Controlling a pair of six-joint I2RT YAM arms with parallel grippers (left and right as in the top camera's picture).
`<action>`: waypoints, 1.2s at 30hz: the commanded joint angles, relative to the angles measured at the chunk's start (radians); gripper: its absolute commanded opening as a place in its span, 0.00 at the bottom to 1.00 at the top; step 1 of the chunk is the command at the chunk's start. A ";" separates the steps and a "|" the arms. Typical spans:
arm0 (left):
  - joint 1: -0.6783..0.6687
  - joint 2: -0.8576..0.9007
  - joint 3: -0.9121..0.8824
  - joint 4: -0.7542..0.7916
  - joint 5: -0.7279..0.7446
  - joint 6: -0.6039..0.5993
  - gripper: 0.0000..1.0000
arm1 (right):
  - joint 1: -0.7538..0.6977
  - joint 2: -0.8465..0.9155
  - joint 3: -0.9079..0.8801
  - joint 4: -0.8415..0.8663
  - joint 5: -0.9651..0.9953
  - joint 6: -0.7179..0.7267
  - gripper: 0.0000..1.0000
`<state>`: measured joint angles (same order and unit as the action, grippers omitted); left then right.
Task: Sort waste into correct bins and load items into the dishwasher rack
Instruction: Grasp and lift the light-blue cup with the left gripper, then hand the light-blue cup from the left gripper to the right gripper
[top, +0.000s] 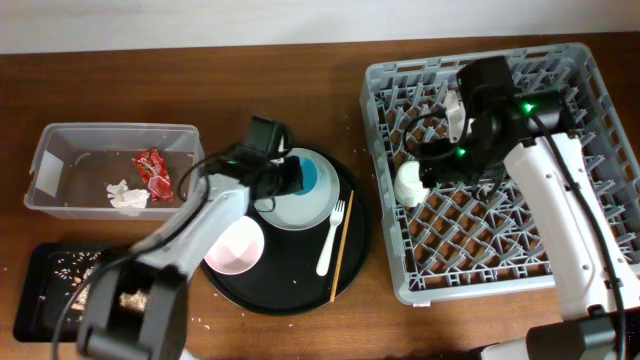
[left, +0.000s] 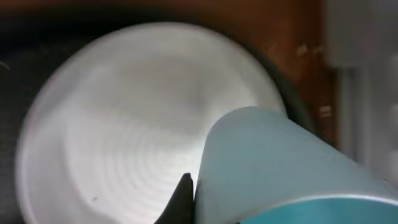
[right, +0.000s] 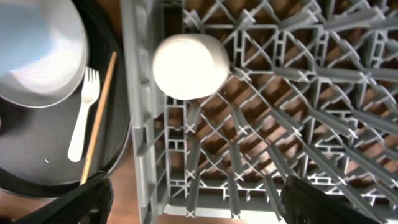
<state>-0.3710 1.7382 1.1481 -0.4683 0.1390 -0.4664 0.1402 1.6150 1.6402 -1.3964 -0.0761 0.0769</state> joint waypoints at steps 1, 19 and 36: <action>0.117 -0.261 0.011 -0.034 0.249 0.067 0.00 | -0.068 -0.037 0.015 -0.006 -0.270 -0.170 0.89; 0.116 -0.273 0.011 0.407 1.199 0.090 0.00 | 0.035 -0.058 0.013 -0.028 -1.304 -0.728 0.91; 0.116 -0.273 0.011 0.198 1.197 0.185 0.01 | 0.108 -0.055 0.012 0.121 -1.267 -0.727 0.51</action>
<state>-0.2474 1.4551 1.1679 -0.1471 1.3746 -0.3580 0.2344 1.5753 1.6341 -1.3212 -1.2678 -0.6136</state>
